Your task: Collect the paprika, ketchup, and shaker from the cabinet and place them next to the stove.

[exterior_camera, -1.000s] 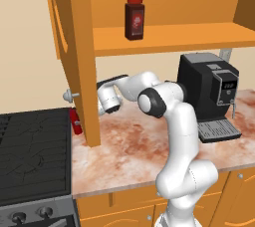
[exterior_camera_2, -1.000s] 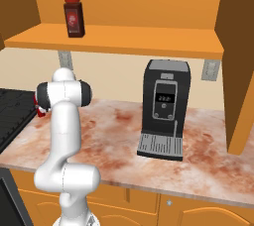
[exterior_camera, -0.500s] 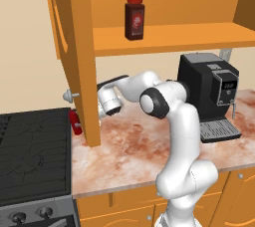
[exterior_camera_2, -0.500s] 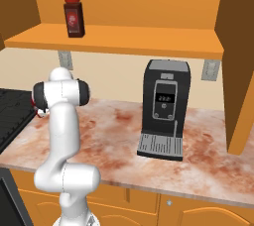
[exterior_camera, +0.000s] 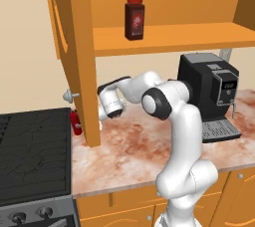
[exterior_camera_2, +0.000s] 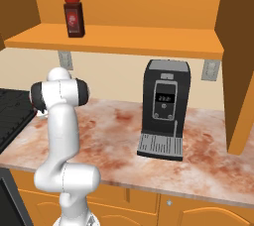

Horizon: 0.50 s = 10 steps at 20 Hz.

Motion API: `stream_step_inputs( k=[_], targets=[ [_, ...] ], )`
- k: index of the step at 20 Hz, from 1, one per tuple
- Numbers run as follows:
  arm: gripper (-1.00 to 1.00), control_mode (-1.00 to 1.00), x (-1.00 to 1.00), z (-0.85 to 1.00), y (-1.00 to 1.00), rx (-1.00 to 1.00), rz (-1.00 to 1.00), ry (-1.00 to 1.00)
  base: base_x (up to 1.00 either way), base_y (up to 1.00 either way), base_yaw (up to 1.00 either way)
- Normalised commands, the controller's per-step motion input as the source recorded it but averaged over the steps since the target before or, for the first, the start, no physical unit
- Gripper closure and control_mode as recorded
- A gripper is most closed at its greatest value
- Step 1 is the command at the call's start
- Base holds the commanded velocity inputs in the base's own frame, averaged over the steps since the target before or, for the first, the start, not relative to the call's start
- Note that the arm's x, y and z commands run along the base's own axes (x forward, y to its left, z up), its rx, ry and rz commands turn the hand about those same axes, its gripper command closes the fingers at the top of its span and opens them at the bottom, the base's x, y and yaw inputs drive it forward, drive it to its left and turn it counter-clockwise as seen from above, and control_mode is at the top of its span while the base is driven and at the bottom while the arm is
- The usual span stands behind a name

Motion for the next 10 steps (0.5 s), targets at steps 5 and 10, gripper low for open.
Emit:
stream_step_inputs(
  k=[5, 10],
  targets=[
    [1.0, -1.0, -0.31, -0.05, -0.21, 0.08, -0.04, 0.0, 0.0, 0.0, 0.0],
    [-1.0, -1.0, -0.3, -0.01, -0.19, 0.03, -0.01, 0.0, 0.0, 0.0, 0.0]
  ],
)
